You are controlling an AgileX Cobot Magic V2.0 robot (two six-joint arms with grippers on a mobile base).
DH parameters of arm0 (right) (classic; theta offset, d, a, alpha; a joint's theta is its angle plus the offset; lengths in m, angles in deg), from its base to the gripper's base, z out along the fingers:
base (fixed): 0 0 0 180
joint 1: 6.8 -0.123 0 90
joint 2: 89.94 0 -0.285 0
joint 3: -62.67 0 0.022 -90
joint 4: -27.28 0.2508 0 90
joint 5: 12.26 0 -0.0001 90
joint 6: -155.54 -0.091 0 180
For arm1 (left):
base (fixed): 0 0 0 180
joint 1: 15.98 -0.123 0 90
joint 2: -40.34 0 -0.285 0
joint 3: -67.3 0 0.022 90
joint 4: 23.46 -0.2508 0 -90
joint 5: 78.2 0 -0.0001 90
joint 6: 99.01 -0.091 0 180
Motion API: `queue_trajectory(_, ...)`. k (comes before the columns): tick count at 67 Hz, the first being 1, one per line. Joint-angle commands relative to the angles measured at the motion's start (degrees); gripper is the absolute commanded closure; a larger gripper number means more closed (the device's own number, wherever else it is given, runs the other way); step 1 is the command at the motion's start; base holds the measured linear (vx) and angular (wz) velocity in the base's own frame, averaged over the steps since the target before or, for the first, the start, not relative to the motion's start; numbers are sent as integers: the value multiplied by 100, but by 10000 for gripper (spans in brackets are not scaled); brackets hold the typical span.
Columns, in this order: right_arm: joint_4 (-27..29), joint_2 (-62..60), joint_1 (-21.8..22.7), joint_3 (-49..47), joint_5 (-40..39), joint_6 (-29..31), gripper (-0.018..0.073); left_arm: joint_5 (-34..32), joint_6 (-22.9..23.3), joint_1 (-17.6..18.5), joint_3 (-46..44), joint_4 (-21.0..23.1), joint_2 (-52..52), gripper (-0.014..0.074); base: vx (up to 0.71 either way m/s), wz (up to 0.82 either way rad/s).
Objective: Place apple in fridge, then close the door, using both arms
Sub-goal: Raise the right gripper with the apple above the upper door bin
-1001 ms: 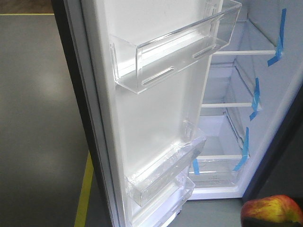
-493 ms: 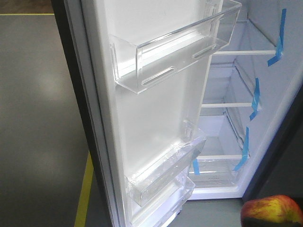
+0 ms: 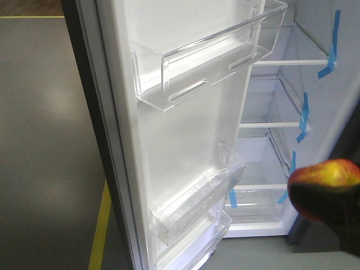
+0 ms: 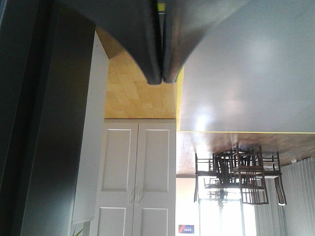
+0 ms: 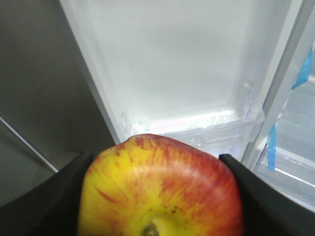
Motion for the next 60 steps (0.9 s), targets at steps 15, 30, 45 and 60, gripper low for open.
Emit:
queue_trajectory(15,103,1808,18,-2522,-228,183,460,-418,38,-3,-97,23,-26,603,0,0)
queue_trajectory(30,144,3048,18,-4311,-79,274,456,-418,38,-3,-97,23,-26,603,0,0)
queue_trajectory(45,237,4074,18,-5764,-101,310,448,-418,38,-3,-97,23,-26,603,0,0)
queue_trajectory(60,247,4958,18,-6774,-52,330,433,-418,38,-3,-97,23,-26,603,0,0)
